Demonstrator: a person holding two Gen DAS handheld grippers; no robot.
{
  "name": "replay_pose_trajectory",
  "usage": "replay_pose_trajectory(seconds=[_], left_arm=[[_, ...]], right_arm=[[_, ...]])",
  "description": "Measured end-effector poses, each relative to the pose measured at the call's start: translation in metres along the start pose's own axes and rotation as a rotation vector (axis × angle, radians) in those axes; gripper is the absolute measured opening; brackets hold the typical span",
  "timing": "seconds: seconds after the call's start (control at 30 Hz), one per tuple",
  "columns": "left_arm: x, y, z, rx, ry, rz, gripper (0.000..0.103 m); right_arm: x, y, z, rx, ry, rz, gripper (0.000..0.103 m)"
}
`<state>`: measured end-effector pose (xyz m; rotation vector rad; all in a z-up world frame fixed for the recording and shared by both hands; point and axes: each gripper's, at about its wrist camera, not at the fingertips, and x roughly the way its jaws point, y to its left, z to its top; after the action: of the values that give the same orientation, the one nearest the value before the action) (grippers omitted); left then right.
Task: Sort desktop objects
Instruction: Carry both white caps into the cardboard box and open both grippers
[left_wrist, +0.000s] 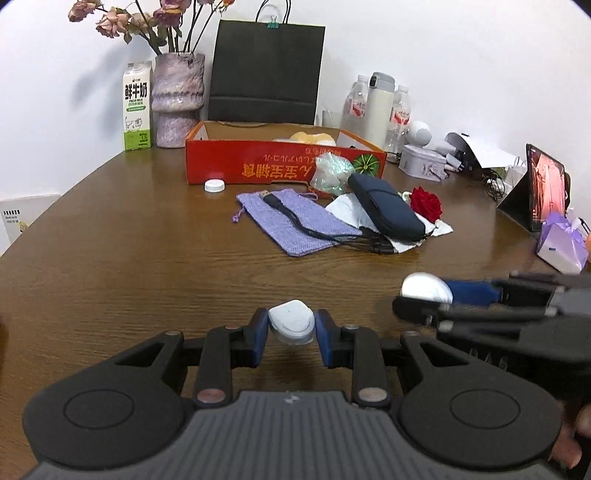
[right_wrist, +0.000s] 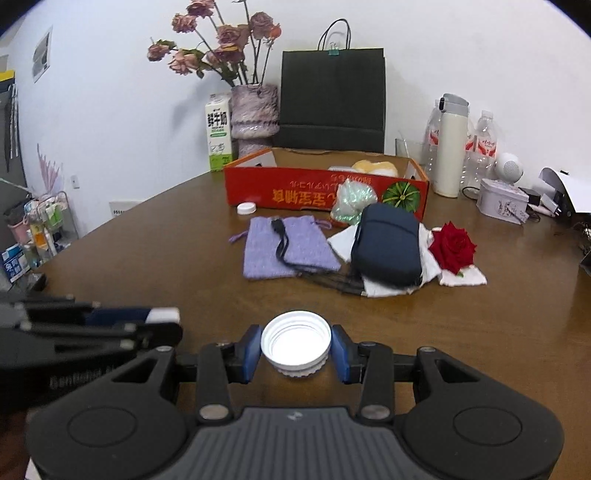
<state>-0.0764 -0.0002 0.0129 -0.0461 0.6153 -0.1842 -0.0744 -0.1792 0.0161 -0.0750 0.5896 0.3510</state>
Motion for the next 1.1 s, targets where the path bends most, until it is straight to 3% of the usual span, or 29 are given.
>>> replay_pose_trajectory(seconds=[0.37, 0.43, 0.5, 0.6, 0.7, 0.8, 0.93, 1.0, 1.1], left_arm=[[0.008, 0.009, 0.036, -0.030, -0.031, 0.016, 0.028], [0.012, 0.012, 0.060, -0.036, -0.062, -0.023, 0.028], [0.018, 0.013, 0.089, -0.009, -0.106, -0.007, 0.028], [0.045, 0.022, 0.147, 0.035, -0.141, -0.031, 0.028], [0.077, 0.030, 0.194, 0.053, -0.130, -0.063, 0.028], [0.126, 0.038, 0.234, 0.075, -0.075, -0.046, 0.028], [0.207, 0.054, 0.257, 0.124, 0.050, 0.008, 0.028], [0.238, 0.064, 0.258, 0.133, 0.094, 0.036, 0.029], [0.267, 0.078, 0.261, 0.110, 0.144, 0.001, 0.030]], right_arm=[[0.008, -0.002, 0.011, 0.011, 0.001, 0.007, 0.039], [0.011, -0.006, 0.022, 0.019, -0.006, 0.028, 0.039], [0.013, -0.011, 0.040, 0.018, -0.026, 0.051, 0.039], [0.020, -0.025, 0.086, 0.025, -0.103, 0.084, 0.039], [0.039, -0.037, 0.144, -0.005, -0.176, 0.022, 0.039], [0.075, -0.053, 0.205, 0.004, -0.192, 0.034, 0.039], [0.166, -0.068, 0.268, 0.049, -0.088, 0.064, 0.039], [0.213, -0.068, 0.283, 0.076, -0.030, 0.070, 0.039], [0.283, -0.065, 0.300, 0.111, 0.067, 0.077, 0.039]])
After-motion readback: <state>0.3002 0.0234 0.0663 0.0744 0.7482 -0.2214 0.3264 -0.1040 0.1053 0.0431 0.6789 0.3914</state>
